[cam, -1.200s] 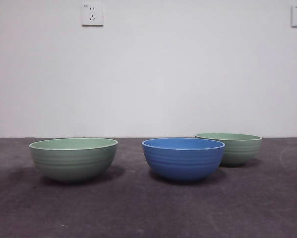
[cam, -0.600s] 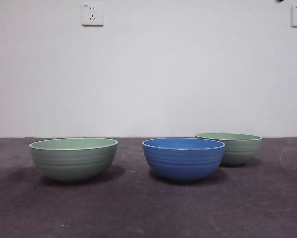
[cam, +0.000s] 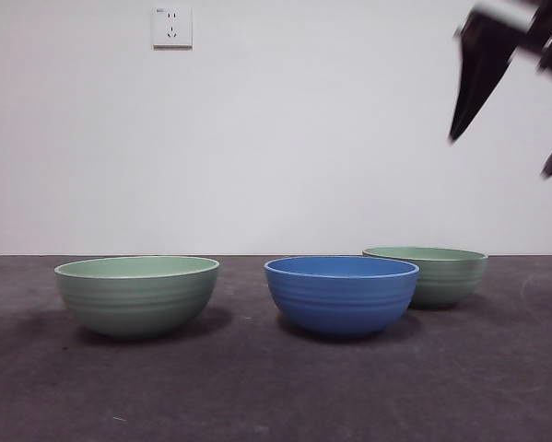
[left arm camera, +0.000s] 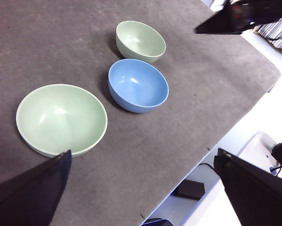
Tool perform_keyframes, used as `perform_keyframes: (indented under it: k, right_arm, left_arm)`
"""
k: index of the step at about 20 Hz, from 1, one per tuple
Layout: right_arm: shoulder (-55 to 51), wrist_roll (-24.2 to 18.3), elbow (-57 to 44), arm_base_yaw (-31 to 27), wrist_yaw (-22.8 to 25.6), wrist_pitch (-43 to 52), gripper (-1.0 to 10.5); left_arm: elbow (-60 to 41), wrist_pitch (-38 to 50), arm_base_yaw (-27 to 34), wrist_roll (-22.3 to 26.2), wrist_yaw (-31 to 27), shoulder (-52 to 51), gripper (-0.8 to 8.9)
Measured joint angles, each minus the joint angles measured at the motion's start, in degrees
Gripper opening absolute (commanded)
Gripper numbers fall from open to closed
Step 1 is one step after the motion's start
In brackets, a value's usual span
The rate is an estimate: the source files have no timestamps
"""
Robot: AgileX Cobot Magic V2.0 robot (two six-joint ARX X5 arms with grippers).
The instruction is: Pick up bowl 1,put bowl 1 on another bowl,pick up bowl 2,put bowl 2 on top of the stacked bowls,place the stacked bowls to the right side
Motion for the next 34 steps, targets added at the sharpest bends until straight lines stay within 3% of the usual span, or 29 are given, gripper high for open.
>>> perform_keyframes:
  k: [4, 9, 13, 23, 26, 30, 34]
  right_arm:
    - [7.6, 1.3, 0.0, -0.3, 2.8, 6.1, 5.3]
    - [14.9, 3.3, 0.0, -1.5, 3.0, 12.1, 5.3]
    - [18.3, 4.8, 0.0, -3.0, 3.0, 17.0, 4.0]
    - [23.4, 5.3, 0.0, -4.9, 3.2, 20.9, 3.9]
    - [24.5, 5.4, 0.0, -4.8, 3.2, 22.8, 2.1]
    - [24.5, 5.4, 0.0, -4.8, 3.1, 24.6, 0.6]
    - [24.5, 5.3, 0.0, -4.9, 3.1, 24.6, 0.1]
  left_arm:
    - [0.0, -0.2, 0.0, 0.0, 0.0, 0.0, 5.76]
    - [0.0, -1.0, 0.0, 0.0, 0.0, 0.0, 5.75]
    - [0.0, -1.9, 0.0, 0.0, 0.0, 0.0, 5.75]
    - [0.0, -1.9, 0.0, 0.0, -0.1, 0.0, 5.75]
    - [0.0, -1.9, 0.0, 0.0, -0.1, 0.0, 5.75]
    - [0.0, -1.9, 0.0, 0.0, -0.1, 0.0, 5.75]
    - [0.0, -1.9, 0.0, 0.0, -0.1, 0.0, 5.75]
